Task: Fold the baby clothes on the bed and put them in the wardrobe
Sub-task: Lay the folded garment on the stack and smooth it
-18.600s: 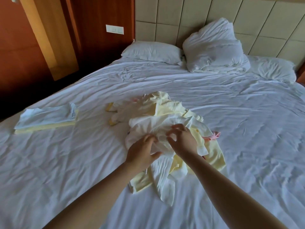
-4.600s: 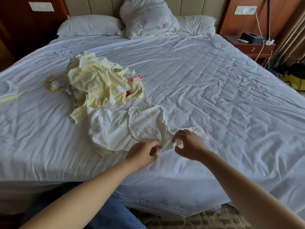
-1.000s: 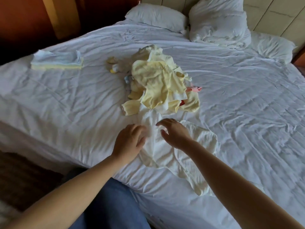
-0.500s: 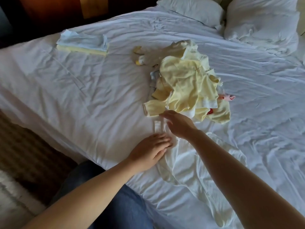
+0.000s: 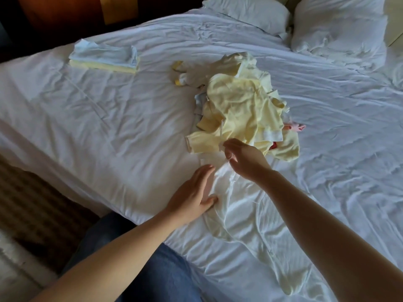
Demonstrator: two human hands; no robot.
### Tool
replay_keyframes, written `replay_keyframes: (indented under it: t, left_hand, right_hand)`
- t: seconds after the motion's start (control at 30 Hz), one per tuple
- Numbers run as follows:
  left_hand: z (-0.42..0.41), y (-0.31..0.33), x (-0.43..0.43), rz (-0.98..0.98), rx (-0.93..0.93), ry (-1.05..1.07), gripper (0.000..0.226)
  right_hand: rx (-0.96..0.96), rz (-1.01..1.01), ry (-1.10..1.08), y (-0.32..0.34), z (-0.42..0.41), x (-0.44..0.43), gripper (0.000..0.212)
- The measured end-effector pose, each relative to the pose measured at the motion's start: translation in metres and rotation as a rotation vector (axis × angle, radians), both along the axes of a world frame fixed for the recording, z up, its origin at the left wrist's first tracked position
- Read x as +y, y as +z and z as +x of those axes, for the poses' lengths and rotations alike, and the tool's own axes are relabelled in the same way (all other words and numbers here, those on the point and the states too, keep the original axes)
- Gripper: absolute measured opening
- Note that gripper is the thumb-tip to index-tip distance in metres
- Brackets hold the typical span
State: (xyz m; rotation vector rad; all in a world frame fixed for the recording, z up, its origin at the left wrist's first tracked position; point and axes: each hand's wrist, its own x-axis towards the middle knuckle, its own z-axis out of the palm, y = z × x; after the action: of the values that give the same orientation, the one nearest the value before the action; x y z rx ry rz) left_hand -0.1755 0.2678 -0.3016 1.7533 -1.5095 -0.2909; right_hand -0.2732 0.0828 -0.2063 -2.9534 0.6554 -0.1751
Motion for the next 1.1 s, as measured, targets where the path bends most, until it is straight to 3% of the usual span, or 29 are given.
replay_keyframes:
  t: [0.07,0.17,0.27,0.4,0.5,0.67,0.77,0.87,1.0,1.1]
  left_hand:
    - [-0.001,0.001,-0.003,-0.015,0.023,0.027,0.066]
    - [-0.006,0.01,-0.006,-0.122,-0.073,0.092,0.023]
    - [-0.023,0.028,-0.006,-0.173,-0.1,0.1,0.011]
    - [-0.046,0.038,-0.009,-0.127,-0.106,-0.046,0.019]
    - [-0.055,0.034,-0.013,-0.017,-0.075,-0.094,0.025]
    - [-0.052,0.038,-0.028,0.133,0.277,0.058,0.016]
    - [-0.046,0.043,-0.04,0.228,0.397,0.15,0.025]
    - [-0.04,0.047,-0.048,0.341,0.385,0.125,0.028]
    - [-0.04,0.045,-0.051,0.406,0.222,0.025,0.011]
    - [-0.042,0.046,-0.053,0.513,0.118,0.035,0.042]
  right_hand:
    - [-0.044,-0.014,-0.025,0.007,-0.018,-0.002,0.013]
    - [-0.081,-0.032,-0.102,0.011,-0.049,-0.002,0.015]
    - [-0.072,-0.018,-0.185,0.007,-0.08,0.0,0.014]
    - [0.013,0.049,-0.294,-0.002,-0.111,0.004,0.011]
    - [0.187,0.129,-0.342,-0.01,-0.123,0.009,0.03]
    - [0.035,0.04,-0.434,-0.007,-0.115,0.012,0.021]
    - [0.041,0.055,-0.4,-0.005,-0.102,0.01,0.027]
    - [0.169,0.1,-0.411,-0.009,-0.093,0.005,0.033]
    - [0.24,0.113,-0.462,-0.014,-0.091,-0.002,0.027]
    - [0.305,0.116,-0.449,-0.013,-0.088,-0.006,0.034]
